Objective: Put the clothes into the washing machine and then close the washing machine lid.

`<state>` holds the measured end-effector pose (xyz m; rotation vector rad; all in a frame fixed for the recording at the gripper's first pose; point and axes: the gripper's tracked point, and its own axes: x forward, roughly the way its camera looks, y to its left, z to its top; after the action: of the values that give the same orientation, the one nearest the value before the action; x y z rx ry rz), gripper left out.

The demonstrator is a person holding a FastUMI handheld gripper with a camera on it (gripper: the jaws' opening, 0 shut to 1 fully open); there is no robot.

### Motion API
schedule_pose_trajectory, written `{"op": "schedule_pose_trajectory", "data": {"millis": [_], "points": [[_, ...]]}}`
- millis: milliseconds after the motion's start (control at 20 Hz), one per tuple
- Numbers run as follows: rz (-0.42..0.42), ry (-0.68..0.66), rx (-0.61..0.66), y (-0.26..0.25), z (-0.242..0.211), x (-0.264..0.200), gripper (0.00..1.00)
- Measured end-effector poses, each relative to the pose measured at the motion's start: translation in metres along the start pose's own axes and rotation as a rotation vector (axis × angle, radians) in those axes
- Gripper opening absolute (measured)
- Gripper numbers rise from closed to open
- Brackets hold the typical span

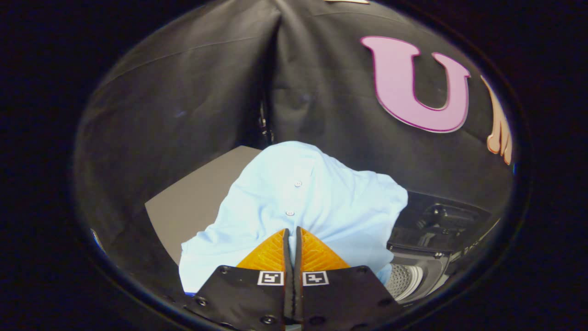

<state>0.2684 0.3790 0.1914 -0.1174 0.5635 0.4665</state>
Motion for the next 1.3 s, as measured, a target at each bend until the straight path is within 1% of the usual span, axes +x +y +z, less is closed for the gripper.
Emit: {"op": "schedule_pose_trajectory", "data": {"millis": [200, 400, 500, 550, 600, 700, 800, 950, 1300], "points": [[-0.157, -0.027, 0.019, -0.068, 0.004, -0.031, 0.01], [-0.284, -0.040, 0.063, -0.117, 0.002, -0.055, 0.01], [-0.348, -0.041, 0.061, -0.141, -0.003, -0.056, 0.01], [-0.367, -0.035, 0.065, -0.148, -0.006, -0.054, 0.01], [-0.380, -0.031, 0.072, -0.154, -0.008, -0.054, 0.01], [-0.368, -0.013, 0.094, -0.164, -0.018, -0.048, 0.00], [-0.386, 0.014, 0.127, -0.172, -0.031, -0.046, 0.25], [-0.390, 0.012, 0.155, -0.179, -0.038, -0.042, 0.24], [-0.393, 0.020, 0.158, -0.184, -0.049, -0.046, 0.25]]}}
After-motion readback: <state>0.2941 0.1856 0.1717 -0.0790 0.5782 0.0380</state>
